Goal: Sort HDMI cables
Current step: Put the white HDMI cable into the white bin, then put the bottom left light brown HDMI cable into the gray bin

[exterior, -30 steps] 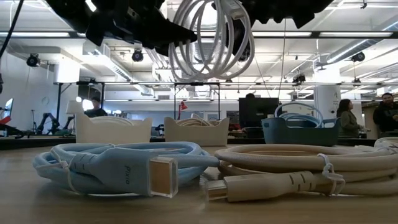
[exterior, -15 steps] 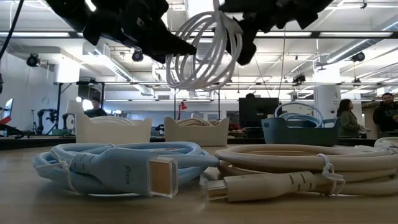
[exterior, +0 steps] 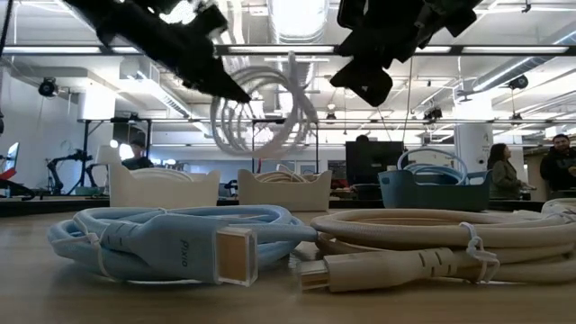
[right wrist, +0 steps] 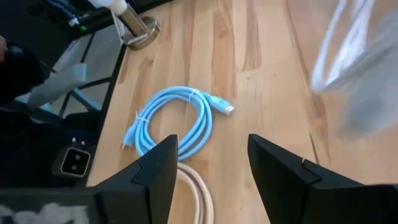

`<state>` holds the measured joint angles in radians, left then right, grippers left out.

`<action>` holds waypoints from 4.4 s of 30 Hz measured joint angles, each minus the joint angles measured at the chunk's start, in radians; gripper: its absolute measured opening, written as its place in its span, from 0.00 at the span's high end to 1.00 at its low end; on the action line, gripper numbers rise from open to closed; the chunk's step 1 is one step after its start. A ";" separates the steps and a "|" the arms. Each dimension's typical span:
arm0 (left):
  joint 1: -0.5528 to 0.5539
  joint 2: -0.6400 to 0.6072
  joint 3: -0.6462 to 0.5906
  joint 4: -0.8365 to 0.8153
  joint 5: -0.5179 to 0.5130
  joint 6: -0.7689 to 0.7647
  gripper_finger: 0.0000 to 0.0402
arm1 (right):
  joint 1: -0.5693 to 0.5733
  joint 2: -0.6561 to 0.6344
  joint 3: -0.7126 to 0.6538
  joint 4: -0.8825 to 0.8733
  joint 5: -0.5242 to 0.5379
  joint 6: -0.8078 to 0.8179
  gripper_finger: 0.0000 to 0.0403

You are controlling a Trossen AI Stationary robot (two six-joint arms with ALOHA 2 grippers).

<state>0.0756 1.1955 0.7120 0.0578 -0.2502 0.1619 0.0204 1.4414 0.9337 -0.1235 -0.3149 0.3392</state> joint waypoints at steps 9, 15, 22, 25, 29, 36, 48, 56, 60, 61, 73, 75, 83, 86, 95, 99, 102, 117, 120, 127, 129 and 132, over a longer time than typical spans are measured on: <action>0.010 -0.218 0.074 -0.413 -0.476 -0.168 0.97 | 0.000 0.000 0.000 -0.012 0.004 0.000 0.53; 0.065 -0.286 0.101 -0.765 -0.555 -0.547 0.97 | -0.001 0.000 0.000 -0.015 0.004 0.000 0.54; 0.141 -0.250 0.051 -0.810 -0.552 -0.677 0.97 | -0.001 0.000 0.000 -0.015 0.004 0.000 0.54; 0.187 -0.220 0.038 -0.810 -0.552 -0.711 0.97 | -0.001 0.000 0.000 -0.015 0.004 0.000 0.54; 0.250 -0.183 0.025 -0.808 -0.548 -0.715 0.96 | -0.001 0.000 0.000 -0.017 0.004 0.000 0.54; 0.330 -0.118 -0.004 -0.746 -0.401 -0.600 0.86 | -0.001 0.000 0.000 -0.019 0.004 -0.003 0.54; 0.353 -0.088 0.015 -0.740 -0.582 -0.458 0.67 | -0.001 0.000 -0.001 -0.021 0.004 -0.003 0.54; 0.355 -0.091 0.057 -0.746 -0.606 -0.391 0.59 | -0.001 0.000 -0.001 -0.021 0.004 -0.003 0.54; 0.355 -0.092 0.069 -0.746 -0.604 -0.379 0.58 | -0.001 0.001 -0.001 -0.021 0.004 -0.007 0.54; 0.353 -0.092 0.071 -0.746 -0.601 -0.379 0.58 | -0.001 0.001 -0.001 -0.021 0.004 -0.010 0.54; 0.346 -0.093 0.073 -0.708 -0.433 -0.381 0.58 | 0.002 0.083 -0.002 0.000 0.004 -0.013 0.54; 0.346 -0.093 0.073 -0.687 -0.342 -0.364 0.58 | 0.002 0.115 -0.002 -0.004 -0.012 -0.002 0.54; 0.346 -0.092 0.073 -0.633 -0.239 -0.341 0.58 | 0.019 0.235 -0.002 -0.018 -0.276 -0.013 0.54; 0.346 -0.092 0.073 -0.630 -0.239 -0.341 0.58 | 0.036 0.281 -0.002 -0.017 -0.267 -0.027 0.54; 0.346 -0.092 0.072 -0.626 -0.240 -0.341 0.58 | 0.058 0.341 0.008 -0.002 -0.257 -0.103 0.54; 0.346 -0.092 0.071 -0.625 -0.240 -0.341 0.58 | 0.059 0.340 0.007 -0.002 -0.223 -0.137 0.54; 0.346 -0.092 0.071 -0.626 -0.240 -0.341 0.58 | 0.064 0.341 0.007 -0.001 -0.193 -0.141 0.54; 0.338 -0.093 -0.002 -0.485 0.014 -0.349 0.60 | 0.216 0.383 0.005 -0.002 0.119 -0.079 0.54; 0.316 -0.093 -0.036 -0.327 0.232 -0.352 0.62 | 0.241 0.394 0.006 -0.012 0.214 -0.059 0.54; 0.221 -0.093 -0.153 0.115 0.561 -0.353 0.66 | 0.250 0.417 0.011 -0.014 0.284 -0.062 0.70; 0.200 -0.094 -0.181 0.180 0.561 -0.353 0.67 | 0.246 0.414 0.010 -0.017 0.292 -0.065 0.80; 0.186 -0.094 -0.207 0.223 0.564 -0.356 0.67 | 0.244 0.406 0.015 -0.025 0.291 -0.090 0.92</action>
<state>0.2613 1.1015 0.5051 0.2803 0.3137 -0.1941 0.2646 1.8470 0.9489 -0.1487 -0.0240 0.2491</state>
